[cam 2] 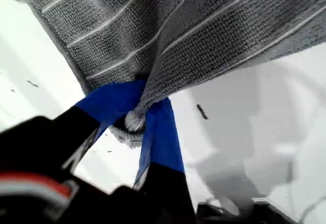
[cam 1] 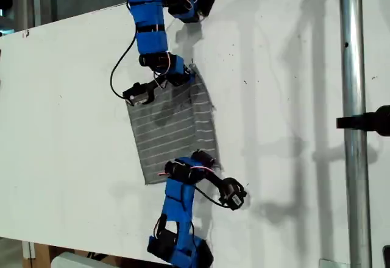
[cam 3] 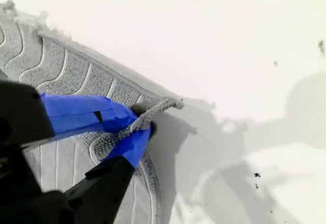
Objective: Grasp corners of a towel and fold twice.
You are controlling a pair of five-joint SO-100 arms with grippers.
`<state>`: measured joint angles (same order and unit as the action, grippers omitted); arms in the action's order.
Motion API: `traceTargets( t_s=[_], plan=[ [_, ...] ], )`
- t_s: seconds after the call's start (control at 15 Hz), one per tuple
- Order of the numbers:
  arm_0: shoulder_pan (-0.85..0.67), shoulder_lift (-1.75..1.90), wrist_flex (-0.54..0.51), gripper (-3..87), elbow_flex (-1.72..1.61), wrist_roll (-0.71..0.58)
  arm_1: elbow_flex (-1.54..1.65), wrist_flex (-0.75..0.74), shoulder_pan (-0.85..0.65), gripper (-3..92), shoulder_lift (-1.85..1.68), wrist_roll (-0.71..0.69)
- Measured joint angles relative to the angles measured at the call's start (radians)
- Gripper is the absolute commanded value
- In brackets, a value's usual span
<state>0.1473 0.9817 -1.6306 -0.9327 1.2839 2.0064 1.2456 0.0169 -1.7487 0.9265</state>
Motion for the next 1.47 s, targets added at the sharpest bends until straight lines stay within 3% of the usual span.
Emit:
traceTargets(
  t_s=[0.2,0.33,0.53,0.73,0.93,1.2,1.47],
  plan=[
    [0.129,0.025,-0.014,-2.9,-0.009,0.049,-0.141,0.005,0.213,-0.2,0.052,0.12],
    [0.132,0.1,-0.018,-2.9,-0.058,0.048,-0.17,0.014,0.181,-0.2,0.055,0.11],
    [-0.018,0.275,-0.018,-2.9,-0.253,-0.009,-0.172,0.017,-0.071,-0.2,0.057,-0.064],
    [-0.324,0.426,-0.017,-2.9,-0.423,-0.152,-0.179,-0.025,-0.399,-0.2,0.08,-0.279],
    [-0.566,0.433,-0.012,-2.9,-0.439,-0.311,-0.273,-0.094,-0.6,-0.2,0.13,-0.442],
    [-0.741,0.468,-0.014,-2.9,-0.405,-0.449,-0.443,-0.137,-0.716,-0.2,0.181,-0.551],
    [-0.735,0.489,0.049,-2.9,-0.523,-0.434,-0.445,-0.1,-0.658,-0.2,0.247,-0.52]
  ],
)
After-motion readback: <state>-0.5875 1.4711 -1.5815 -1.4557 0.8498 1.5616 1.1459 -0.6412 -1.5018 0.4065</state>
